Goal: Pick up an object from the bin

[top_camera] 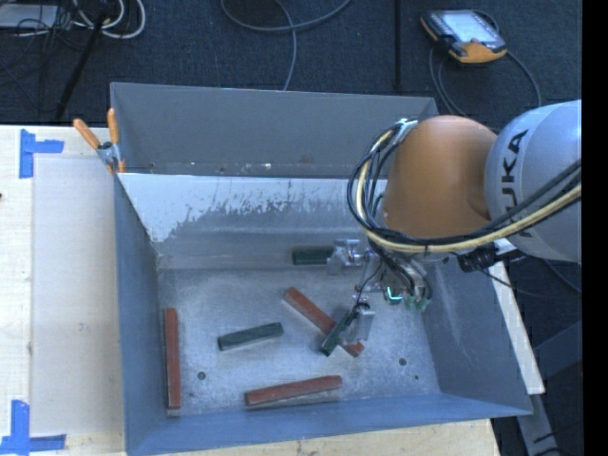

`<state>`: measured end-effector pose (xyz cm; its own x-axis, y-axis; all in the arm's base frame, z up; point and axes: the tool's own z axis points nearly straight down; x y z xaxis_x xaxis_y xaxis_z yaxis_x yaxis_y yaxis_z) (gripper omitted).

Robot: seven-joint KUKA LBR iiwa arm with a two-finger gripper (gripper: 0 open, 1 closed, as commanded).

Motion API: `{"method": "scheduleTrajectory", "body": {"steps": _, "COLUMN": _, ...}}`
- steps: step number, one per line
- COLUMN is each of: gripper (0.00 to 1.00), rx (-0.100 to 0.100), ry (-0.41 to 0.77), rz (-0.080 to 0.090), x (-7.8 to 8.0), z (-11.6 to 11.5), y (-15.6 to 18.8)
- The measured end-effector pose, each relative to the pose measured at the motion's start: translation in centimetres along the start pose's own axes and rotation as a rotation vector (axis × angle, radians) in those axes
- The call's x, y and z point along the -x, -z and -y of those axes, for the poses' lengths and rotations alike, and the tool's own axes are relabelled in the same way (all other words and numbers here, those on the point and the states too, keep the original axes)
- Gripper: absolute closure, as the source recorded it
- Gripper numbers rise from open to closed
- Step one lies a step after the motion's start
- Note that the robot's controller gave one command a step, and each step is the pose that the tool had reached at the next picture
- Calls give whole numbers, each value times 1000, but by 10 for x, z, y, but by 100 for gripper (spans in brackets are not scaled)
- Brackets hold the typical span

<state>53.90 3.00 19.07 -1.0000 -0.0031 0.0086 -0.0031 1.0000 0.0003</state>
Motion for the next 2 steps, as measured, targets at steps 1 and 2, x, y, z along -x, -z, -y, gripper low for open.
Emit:
{"method": "scheduleTrajectory", "body": {"steps": 1, "gripper": 0, "rx": 0, "ry": -1, "rz": 8, "x": 2, "z": 0, "y": 4}}
{"method": "scheduleTrajectory", "body": {"steps": 2, "gripper": 0, "rx": 1, "ry": -77, "rz": 13, "x": -5, "z": 8, "y": -30}}
